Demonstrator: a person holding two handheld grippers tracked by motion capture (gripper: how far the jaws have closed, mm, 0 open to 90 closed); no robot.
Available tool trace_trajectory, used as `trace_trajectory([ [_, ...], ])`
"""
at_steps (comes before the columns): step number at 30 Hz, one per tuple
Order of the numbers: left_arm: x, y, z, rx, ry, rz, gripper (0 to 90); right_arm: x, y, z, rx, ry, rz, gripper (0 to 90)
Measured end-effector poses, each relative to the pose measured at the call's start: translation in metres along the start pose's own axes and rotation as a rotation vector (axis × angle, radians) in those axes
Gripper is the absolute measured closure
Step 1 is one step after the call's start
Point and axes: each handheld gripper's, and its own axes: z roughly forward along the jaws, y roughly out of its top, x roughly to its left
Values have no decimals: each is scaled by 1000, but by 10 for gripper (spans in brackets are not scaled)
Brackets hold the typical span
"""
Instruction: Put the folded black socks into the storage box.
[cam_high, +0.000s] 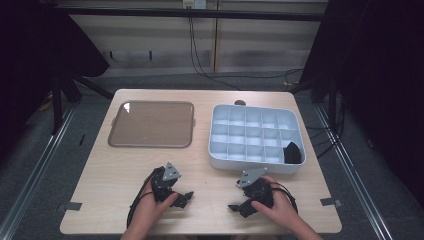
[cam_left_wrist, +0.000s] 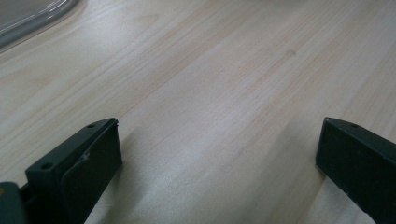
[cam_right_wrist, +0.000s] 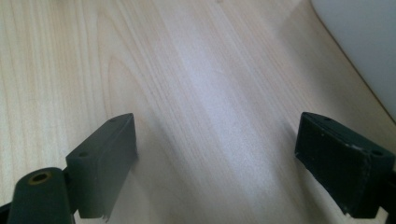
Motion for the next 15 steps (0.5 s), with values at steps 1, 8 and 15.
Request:
trace_trajectory([
  [1,0,0,0,0,0,0,0,0,-1,0,-9,1,1,122],
  [8,0,0,0,0,0,1,0,0,-12,2,-114,-15,14,122],
  [15,0,0,0,0,0,0,0,0,-12,2,-114,-16,11,121],
])
